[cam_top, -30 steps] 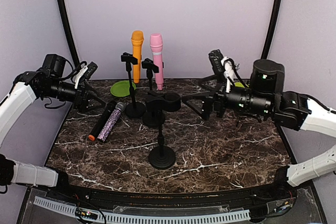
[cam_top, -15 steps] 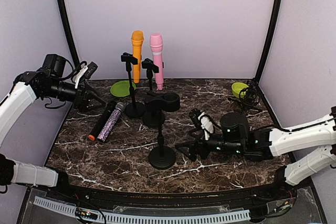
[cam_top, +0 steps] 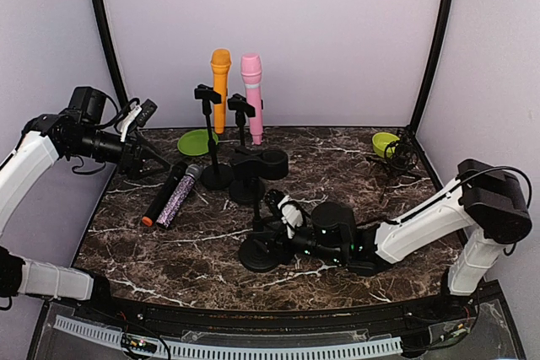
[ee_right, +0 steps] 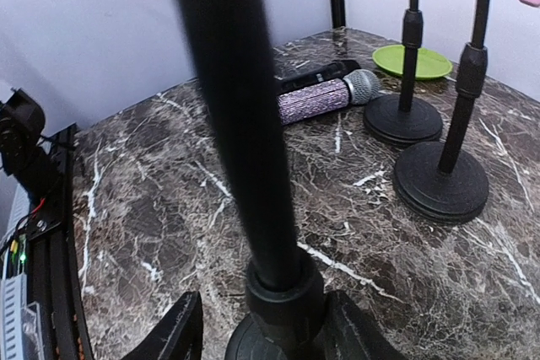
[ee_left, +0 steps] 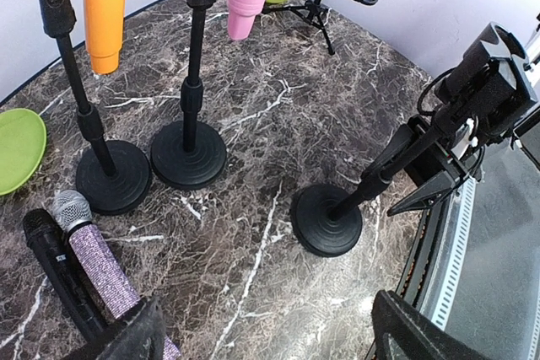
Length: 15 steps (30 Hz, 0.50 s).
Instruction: Remove the microphone from the stand
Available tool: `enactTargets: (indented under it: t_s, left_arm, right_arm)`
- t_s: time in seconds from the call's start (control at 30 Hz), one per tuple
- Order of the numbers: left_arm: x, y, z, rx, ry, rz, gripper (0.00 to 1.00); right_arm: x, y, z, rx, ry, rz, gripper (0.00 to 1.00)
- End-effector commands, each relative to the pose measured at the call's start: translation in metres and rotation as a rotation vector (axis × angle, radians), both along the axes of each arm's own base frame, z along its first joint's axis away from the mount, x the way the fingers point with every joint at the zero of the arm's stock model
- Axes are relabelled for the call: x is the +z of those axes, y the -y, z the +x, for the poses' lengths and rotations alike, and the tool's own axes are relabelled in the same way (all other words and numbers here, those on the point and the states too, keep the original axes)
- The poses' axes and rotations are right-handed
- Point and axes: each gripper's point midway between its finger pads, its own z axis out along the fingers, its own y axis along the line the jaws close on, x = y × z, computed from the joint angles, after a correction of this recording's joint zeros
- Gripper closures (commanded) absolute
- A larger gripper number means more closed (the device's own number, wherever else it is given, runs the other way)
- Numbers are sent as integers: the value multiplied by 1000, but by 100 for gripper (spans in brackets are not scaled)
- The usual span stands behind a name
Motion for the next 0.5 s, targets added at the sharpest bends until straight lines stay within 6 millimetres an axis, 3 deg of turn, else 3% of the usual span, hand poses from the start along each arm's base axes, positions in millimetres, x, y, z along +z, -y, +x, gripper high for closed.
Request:
enactTargets:
  t_s: [0.0, 0.23, 0.43, 0.47]
  left_arm:
    - [7, 1, -1, -1, -2, -3, 13]
    - [1, -1, -5, -3, -18, 18, 13]
    - [-6, -1, -13, -19, -29, 19, 13]
    - [-10, 0, -17, -30, -38, 13, 14]
  right_arm:
    - [27, -12, 10, -92, 97, 119, 54]
    - [30, -18, 19, -199, 183, 92, 72]
    - [29, -19, 22, -228, 181, 90, 100]
    - [32, -21, 22, -228, 178, 94, 100]
